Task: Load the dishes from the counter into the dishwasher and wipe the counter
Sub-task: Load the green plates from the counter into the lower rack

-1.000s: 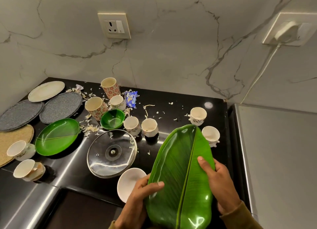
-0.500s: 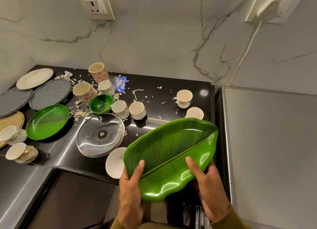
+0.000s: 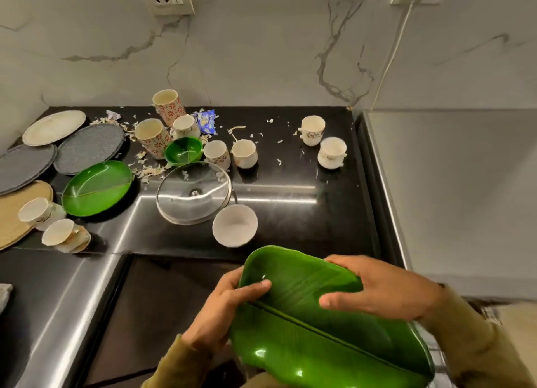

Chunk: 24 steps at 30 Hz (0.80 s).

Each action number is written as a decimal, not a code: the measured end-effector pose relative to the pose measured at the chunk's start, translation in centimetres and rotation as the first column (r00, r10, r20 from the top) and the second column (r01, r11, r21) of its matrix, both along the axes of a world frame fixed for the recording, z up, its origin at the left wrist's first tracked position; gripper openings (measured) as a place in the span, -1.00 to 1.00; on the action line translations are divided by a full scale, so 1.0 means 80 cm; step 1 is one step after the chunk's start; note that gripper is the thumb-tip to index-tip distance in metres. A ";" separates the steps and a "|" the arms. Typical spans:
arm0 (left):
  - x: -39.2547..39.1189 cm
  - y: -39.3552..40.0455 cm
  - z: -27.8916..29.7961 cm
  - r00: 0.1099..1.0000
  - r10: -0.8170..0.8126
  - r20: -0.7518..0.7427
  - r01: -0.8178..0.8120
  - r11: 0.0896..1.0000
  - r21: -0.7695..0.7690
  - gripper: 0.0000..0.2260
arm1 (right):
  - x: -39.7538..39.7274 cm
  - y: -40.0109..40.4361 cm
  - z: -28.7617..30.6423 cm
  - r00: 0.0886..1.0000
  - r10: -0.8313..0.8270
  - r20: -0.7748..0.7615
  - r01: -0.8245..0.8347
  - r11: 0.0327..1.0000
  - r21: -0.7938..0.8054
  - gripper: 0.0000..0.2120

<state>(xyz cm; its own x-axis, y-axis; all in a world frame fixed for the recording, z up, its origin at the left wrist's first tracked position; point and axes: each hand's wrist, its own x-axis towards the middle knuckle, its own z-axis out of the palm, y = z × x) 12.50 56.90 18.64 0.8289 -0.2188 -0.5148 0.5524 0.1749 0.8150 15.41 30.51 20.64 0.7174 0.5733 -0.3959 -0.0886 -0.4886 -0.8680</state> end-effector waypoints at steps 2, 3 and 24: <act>-0.012 0.007 -0.005 0.997 -0.046 -0.059 0.044 0.998 -0.033 -0.70 | -0.035 0.016 -0.019 0.991 -0.123 0.046 0.123 0.992 0.013 -0.69; -0.018 0.009 -0.007 0.995 -0.046 -0.093 0.041 0.998 -0.057 -0.68 | -0.054 0.022 -0.028 0.978 -0.206 0.034 0.205 0.978 0.034 -0.64; -0.230 -0.131 -0.024 0.938 0.036 -0.346 -0.128 0.961 -0.247 -0.29 | -0.340 0.007 -0.056 0.435 -0.899 -0.042 0.897 0.429 0.107 -0.65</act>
<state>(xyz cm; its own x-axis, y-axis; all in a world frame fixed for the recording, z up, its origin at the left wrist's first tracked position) -5.89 46.42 16.70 0.6388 -0.3220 -0.6988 0.7590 0.4126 0.5037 -11.82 31.10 16.18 0.8575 -0.3656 -0.3621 -0.4087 -0.0563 -0.9109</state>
